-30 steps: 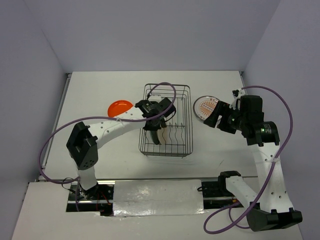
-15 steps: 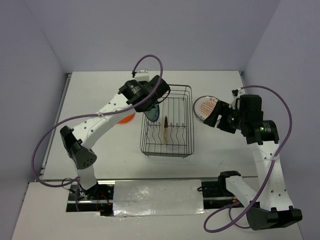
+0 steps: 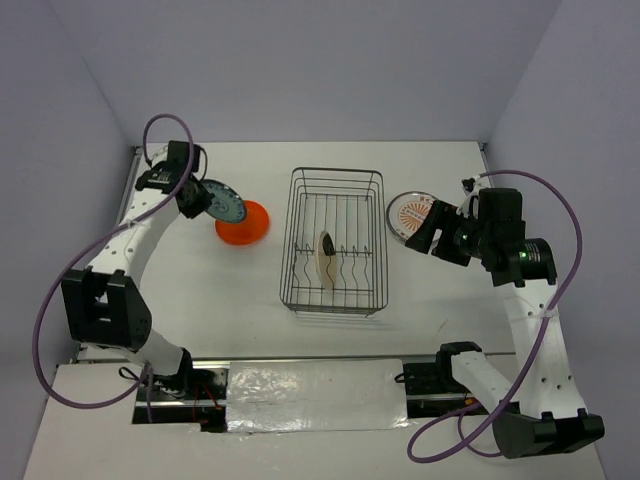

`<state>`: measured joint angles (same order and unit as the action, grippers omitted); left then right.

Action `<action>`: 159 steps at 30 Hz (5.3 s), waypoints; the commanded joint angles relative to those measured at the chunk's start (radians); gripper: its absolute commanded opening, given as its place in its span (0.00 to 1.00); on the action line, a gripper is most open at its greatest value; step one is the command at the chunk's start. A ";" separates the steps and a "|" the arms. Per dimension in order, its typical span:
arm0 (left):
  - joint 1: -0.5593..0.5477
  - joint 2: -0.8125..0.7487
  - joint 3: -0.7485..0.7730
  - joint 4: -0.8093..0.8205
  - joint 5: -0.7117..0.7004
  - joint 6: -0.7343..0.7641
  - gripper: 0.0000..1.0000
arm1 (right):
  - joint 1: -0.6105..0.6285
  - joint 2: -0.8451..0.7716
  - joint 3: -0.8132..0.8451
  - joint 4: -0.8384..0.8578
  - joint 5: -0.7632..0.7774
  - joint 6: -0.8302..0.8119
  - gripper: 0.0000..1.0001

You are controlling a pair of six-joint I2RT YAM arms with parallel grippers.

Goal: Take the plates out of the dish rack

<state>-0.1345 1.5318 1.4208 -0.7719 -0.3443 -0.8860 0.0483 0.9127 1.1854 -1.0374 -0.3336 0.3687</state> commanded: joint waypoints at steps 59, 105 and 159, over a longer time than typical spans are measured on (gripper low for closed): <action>-0.812 0.349 0.231 -0.187 -0.191 -0.018 0.48 | 0.009 0.000 0.010 -0.016 0.116 -0.031 0.77; 0.193 0.123 -0.276 0.631 0.631 0.028 0.26 | 0.012 0.026 0.005 0.050 0.028 0.009 0.77; -0.159 -0.946 -0.299 -0.328 -0.211 0.295 1.00 | 0.285 -0.431 0.137 -0.156 0.788 -0.162 1.00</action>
<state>-0.2871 0.5961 1.1057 -1.0935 -0.5209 -0.5812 0.3248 0.4820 1.3144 -1.1995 0.4137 0.2073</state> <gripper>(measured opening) 0.995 0.997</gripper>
